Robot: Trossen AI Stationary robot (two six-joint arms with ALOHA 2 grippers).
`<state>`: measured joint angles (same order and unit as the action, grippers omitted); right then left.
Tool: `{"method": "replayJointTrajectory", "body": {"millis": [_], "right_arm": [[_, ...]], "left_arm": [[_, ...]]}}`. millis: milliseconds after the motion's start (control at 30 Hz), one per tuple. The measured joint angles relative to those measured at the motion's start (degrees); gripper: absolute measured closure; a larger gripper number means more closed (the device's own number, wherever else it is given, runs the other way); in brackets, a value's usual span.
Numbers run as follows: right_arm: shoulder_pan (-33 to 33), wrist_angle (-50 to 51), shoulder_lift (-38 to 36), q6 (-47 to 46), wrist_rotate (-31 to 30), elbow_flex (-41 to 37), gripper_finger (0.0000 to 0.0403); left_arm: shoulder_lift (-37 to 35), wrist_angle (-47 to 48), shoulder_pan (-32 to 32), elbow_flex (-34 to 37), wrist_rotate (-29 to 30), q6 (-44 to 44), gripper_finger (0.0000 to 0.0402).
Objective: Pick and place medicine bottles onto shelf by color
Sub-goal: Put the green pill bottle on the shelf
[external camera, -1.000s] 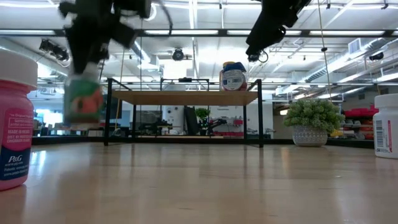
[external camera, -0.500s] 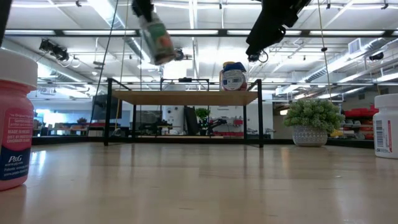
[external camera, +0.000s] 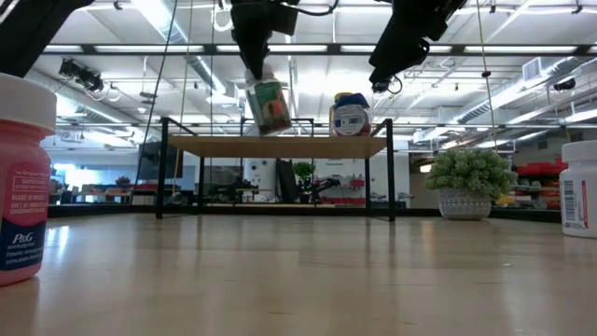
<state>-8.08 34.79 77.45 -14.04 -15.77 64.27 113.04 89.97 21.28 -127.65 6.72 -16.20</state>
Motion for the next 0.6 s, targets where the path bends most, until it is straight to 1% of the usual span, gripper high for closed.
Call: {"method": "replayJointTrajectory", "body": {"millis": [100,300,467,600], "right_arm": [[0.0,0.0,0.0,-0.1,0.0,0.0,0.0105],[0.0,-0.2,0.0,0.1,0.0,0.0,0.0105],[0.0,-0.2,0.0,0.1,-0.1,0.0,0.0105],[0.0,-0.2,0.0,0.1,-0.2,0.0,0.0105]], "left_arm": [[0.2,-0.6,0.0,-0.1,0.6,-1.4,0.0153],[0.9,0.0,1.3,-2.6,1.4,-1.6,0.0165],[0.7,0.1,2.4,-4.0,1.4,-2.4,0.0145],[0.7,0.1,2.7,-4.0,1.3,-4.0,0.0146]]}}
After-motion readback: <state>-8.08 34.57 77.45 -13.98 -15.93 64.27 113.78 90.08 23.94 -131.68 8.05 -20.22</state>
